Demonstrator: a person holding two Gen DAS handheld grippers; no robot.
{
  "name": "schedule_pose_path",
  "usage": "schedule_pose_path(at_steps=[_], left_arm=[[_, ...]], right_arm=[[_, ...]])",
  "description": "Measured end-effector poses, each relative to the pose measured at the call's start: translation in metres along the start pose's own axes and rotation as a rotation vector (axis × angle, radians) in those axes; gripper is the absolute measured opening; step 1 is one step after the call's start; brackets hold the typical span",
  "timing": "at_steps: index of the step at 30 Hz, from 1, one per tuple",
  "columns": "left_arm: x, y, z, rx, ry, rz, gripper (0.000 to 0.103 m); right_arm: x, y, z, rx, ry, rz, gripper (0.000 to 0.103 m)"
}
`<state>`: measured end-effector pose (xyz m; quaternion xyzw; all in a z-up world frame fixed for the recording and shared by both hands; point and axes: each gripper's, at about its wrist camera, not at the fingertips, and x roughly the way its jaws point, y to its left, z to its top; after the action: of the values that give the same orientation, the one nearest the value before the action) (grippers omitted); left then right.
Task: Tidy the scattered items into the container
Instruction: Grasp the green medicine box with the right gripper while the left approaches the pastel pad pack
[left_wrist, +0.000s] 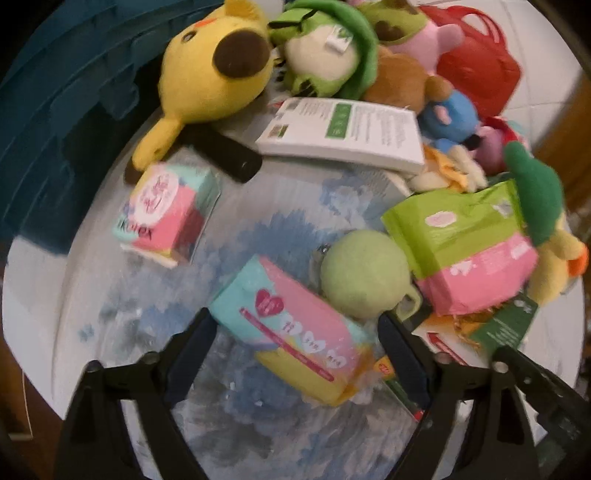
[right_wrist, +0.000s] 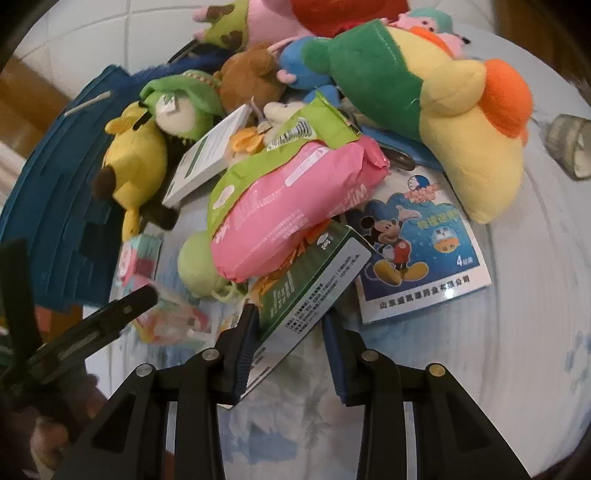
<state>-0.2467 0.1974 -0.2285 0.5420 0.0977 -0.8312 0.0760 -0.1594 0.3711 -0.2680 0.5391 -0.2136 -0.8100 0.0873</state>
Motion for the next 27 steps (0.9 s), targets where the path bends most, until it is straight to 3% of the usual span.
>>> schedule_pose_path(at_steps=[5,10,14,15,21,27], left_arm=[[-0.015,0.022,-0.018,-0.037,0.005,-0.006,0.07],[-0.028,0.049,-0.04,0.038,-0.026,0.013,0.069],[-0.032,0.064,-0.045,0.057,-0.038,0.015,0.069],[-0.032,0.064,-0.045,0.073,-0.045,0.027,0.069],[-0.031,0.076,-0.042,0.098,-0.047,0.009,0.069],[-0.024,0.072,-0.034,0.144,-0.054,0.012,0.069]], right_arm=[[0.001,0.0,-0.002,-0.033,0.032,0.024,0.036],[0.01,0.014,-0.016,-0.026,0.05,0.104,0.042],[0.026,0.019,-0.026,-0.002,0.07,0.102,0.044],[0.024,0.025,-0.026,-0.022,0.054,0.083,0.044],[-0.005,0.099,-0.027,-0.369,-0.086,-0.215,0.042],[0.019,0.143,-0.031,-0.664,-0.051,-0.443,0.042]])
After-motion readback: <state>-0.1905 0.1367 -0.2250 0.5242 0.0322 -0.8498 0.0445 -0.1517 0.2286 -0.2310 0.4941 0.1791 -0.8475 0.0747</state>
